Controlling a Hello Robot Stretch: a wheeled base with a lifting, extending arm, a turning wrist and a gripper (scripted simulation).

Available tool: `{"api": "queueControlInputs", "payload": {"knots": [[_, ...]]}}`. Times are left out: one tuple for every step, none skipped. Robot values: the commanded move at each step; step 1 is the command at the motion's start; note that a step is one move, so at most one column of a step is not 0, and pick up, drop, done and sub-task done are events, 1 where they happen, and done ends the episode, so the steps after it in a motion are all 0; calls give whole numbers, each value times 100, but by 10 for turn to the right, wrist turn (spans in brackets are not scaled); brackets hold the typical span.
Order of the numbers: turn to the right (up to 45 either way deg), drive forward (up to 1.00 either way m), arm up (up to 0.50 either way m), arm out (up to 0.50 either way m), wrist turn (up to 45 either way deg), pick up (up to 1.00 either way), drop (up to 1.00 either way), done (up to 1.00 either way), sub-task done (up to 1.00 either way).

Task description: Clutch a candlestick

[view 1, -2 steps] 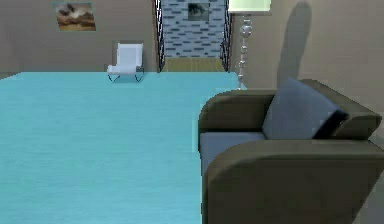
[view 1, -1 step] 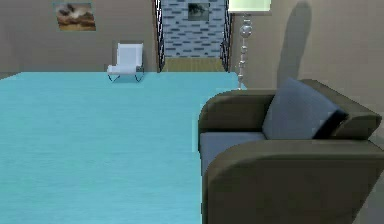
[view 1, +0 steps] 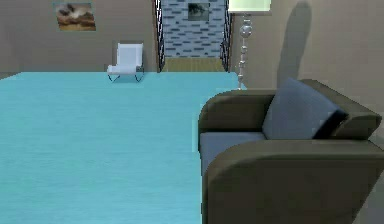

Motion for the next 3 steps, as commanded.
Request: {"api": "queueControlInputs", "payload": {"knots": [[0,0,0,0,210,0,0,0,0],[0,0,-30,0,0,0,0,0,0],[0,0,0,0,0,100,0,0,0]]}}
